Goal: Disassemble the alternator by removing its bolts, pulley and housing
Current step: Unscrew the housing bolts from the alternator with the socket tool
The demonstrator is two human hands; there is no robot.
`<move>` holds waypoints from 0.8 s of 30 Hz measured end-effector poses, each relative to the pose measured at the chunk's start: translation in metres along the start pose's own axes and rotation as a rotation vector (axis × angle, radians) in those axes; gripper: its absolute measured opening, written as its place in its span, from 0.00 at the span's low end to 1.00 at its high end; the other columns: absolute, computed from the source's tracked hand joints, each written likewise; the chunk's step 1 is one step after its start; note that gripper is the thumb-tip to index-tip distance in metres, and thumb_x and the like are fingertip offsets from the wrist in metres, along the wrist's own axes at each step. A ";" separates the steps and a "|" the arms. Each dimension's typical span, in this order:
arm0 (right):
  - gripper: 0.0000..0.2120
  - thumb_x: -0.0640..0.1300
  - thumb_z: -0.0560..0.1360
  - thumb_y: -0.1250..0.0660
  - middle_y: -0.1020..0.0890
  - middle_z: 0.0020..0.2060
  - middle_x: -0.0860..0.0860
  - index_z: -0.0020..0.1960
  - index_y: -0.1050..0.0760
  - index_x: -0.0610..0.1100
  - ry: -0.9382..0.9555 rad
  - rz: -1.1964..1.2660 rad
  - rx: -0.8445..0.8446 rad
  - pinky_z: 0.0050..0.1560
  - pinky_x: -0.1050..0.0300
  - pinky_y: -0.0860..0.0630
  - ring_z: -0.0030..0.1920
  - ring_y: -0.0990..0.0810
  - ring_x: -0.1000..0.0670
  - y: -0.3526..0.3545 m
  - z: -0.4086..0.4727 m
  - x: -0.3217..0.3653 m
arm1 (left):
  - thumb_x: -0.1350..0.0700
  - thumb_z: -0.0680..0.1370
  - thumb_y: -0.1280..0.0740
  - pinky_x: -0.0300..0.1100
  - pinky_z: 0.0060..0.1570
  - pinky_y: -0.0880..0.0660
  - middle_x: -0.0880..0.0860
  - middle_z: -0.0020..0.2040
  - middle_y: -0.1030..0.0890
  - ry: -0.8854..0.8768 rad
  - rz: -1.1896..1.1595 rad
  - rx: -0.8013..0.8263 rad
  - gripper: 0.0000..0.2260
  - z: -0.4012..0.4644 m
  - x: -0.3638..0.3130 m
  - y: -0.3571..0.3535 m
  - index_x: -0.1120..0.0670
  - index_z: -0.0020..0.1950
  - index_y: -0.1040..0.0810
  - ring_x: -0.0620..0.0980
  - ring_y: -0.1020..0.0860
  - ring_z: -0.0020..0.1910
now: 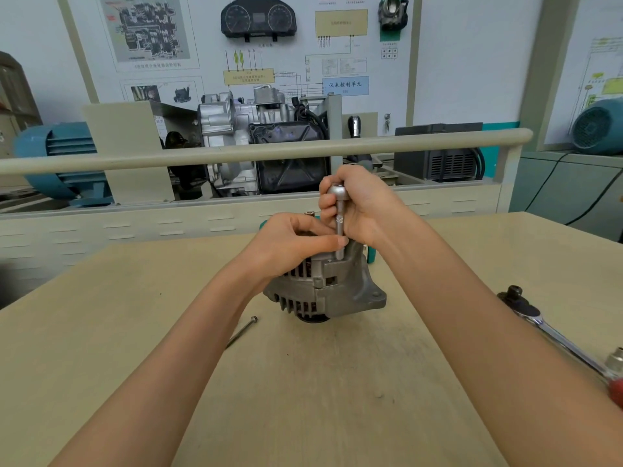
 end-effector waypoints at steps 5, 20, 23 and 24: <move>0.13 0.34 0.79 0.47 0.27 0.37 0.49 0.63 0.35 0.37 0.394 0.075 -0.443 0.21 0.73 0.34 0.31 0.27 0.58 -0.010 -0.005 -0.014 | 0.60 0.72 0.29 0.28 0.31 0.28 0.43 0.32 0.17 -0.034 0.036 -0.030 0.08 -0.001 0.000 -0.001 0.48 0.36 0.17 0.37 0.21 0.32; 0.14 0.42 0.82 0.52 0.35 0.12 0.48 0.40 0.36 0.39 0.036 0.527 -0.226 0.30 0.54 0.32 0.11 0.36 0.52 0.003 0.005 0.016 | 0.50 0.73 0.27 0.39 0.42 0.24 0.45 0.37 0.17 0.018 0.058 0.019 0.04 0.002 0.001 -0.003 0.47 0.39 0.19 0.44 0.19 0.39; 0.14 0.40 0.81 0.54 0.38 0.11 0.50 0.38 0.39 0.42 0.016 0.416 -0.200 0.26 0.59 0.31 0.12 0.38 0.54 0.000 0.005 0.014 | 0.49 0.73 0.27 0.36 0.39 0.26 0.44 0.37 0.17 0.015 0.067 0.023 0.03 0.002 0.000 -0.002 0.46 0.40 0.19 0.41 0.19 0.38; 0.13 0.40 0.80 0.54 0.39 0.12 0.51 0.38 0.39 0.42 0.012 0.379 -0.186 0.26 0.60 0.31 0.12 0.38 0.54 -0.001 0.005 0.014 | 0.49 0.73 0.28 0.35 0.38 0.27 0.43 0.36 0.17 0.011 0.070 0.029 0.03 0.002 0.001 -0.001 0.46 0.40 0.19 0.40 0.20 0.37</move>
Point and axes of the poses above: each hand's wrist, its own z-axis towards the middle knuckle, its own y-axis out of the back of the hand, x = y × z, the point moved 2 cm from there along z, towards the middle knuckle
